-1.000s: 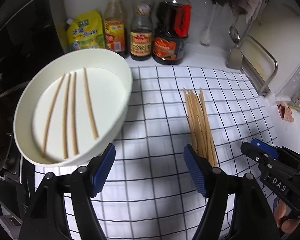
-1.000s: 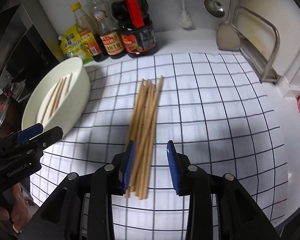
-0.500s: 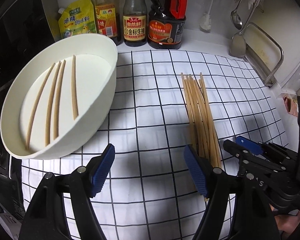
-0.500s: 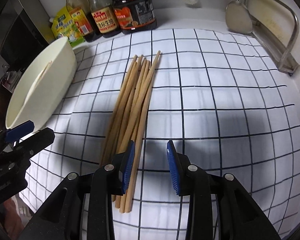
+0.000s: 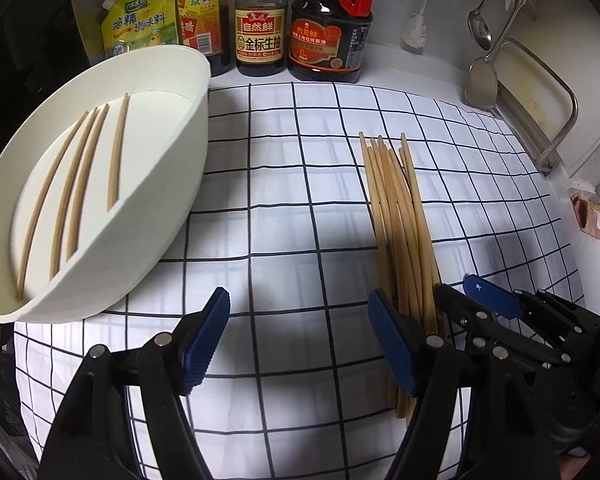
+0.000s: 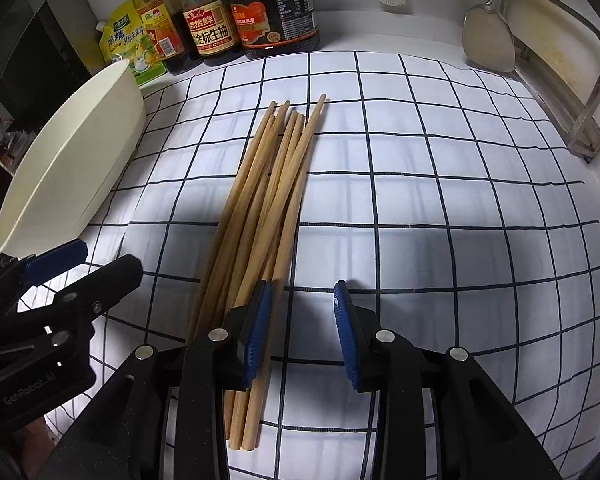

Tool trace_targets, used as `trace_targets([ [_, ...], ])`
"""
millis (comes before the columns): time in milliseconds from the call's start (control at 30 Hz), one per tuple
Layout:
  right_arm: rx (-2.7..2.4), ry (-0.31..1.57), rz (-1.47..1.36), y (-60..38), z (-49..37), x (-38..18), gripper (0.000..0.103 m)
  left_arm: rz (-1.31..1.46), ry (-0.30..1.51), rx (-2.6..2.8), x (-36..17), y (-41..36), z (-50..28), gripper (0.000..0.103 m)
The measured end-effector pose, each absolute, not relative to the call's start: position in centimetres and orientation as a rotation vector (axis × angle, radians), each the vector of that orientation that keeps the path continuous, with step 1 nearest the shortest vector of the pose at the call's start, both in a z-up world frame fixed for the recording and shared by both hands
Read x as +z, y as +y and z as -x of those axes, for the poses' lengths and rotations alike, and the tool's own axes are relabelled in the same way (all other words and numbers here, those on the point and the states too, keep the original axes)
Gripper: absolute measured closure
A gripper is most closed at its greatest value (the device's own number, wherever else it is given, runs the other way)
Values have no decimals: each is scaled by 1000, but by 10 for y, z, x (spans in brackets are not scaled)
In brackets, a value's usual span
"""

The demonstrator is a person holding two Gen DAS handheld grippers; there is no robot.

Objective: Organize utensils
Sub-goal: 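Push one chopstick out of the bundle with the right gripper while the left separates another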

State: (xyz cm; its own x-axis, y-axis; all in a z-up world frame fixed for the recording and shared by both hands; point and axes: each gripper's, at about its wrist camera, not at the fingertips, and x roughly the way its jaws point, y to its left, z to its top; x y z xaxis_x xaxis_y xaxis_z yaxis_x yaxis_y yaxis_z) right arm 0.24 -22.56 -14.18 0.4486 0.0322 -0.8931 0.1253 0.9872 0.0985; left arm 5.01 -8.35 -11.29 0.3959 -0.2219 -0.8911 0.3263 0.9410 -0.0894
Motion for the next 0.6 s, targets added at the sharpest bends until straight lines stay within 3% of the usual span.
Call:
trace_targets([
  [600,-114,1088,-152,-257,4,-141,71,-105,1130,-368,-130,-109,-56,33],
])
